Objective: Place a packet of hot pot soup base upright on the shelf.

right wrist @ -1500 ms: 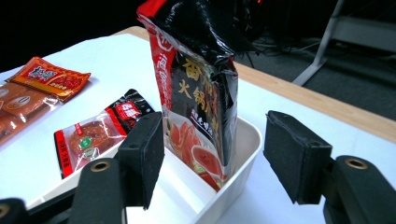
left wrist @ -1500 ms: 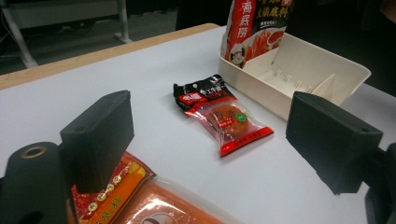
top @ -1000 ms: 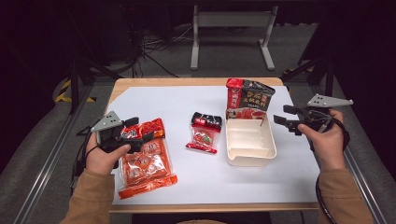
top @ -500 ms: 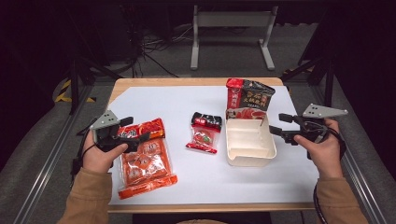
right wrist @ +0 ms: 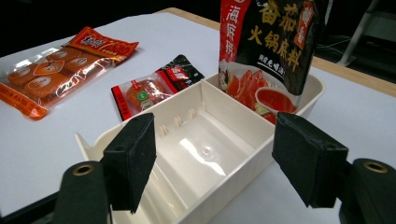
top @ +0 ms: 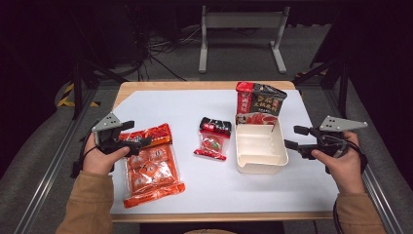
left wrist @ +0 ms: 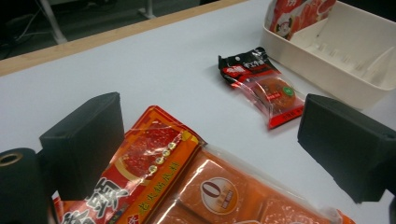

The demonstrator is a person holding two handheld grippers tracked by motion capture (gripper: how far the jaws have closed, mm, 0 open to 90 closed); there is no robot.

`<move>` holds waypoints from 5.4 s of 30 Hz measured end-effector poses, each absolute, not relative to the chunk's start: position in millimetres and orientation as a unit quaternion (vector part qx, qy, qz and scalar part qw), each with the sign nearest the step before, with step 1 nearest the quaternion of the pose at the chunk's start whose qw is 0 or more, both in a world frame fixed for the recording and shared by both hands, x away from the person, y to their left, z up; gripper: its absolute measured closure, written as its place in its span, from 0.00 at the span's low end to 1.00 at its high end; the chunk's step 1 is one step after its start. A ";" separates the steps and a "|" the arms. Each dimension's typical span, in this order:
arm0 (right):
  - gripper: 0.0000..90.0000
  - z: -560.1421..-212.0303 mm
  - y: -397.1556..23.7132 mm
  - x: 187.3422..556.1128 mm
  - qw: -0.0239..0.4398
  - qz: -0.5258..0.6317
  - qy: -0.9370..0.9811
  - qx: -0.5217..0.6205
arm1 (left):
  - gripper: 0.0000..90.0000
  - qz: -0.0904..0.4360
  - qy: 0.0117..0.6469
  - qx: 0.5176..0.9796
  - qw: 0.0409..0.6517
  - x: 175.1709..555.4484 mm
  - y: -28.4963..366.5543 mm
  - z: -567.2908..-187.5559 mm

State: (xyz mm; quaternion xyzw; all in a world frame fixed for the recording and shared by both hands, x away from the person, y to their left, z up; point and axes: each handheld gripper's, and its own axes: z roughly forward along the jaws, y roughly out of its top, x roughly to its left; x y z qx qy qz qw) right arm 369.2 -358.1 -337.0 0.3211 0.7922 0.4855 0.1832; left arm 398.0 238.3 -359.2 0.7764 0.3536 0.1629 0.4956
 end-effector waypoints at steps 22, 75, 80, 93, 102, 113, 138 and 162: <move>0.33 -359.3 -372.2 376.9 0.172 0.472 0.792 0.346 | 0.14 0.198 0.416 0.736 0.496 425.5 274.9 -392.9; 0.30 -359.3 -362.8 377.6 0.157 0.475 0.800 0.330 | 0.36 0.085 0.518 0.727 0.443 444.6 304.6 -457.7; 0.30 -359.5 -363.1 377.9 0.156 0.475 0.800 0.330 | 0.40 0.080 0.510 0.728 0.452 443.5 303.8 -454.9; 0.29 -356.9 -357.2 376.6 0.156 0.475 0.804 0.322 | 0.54 0.076 0.495 0.735 0.458 439.6 301.6 -450.1; 0.29 -354.3 -352.7 375.0 0.155 0.476 0.806 0.315 | 0.72 0.063 0.490 0.742 0.453 438.8 299.7 -453.2; 0.30 -353.7 -351.3 374.5 0.155 0.476 0.807 0.312 | 0.86 0.053 0.503 0.750 0.425 441.9 297.9 -461.2; 0.68 -343.6 -348.9 366.1 0.121 0.474 0.821 0.293 | 1.00 0.062 0.493 0.723 0.480 428.8 307.5 -425.4; 0.77 -334.7 -341.5 360.6 0.103 0.481 0.823 0.283 | 1.00 0.116 0.418 0.721 0.541 392.0 282.8 -352.1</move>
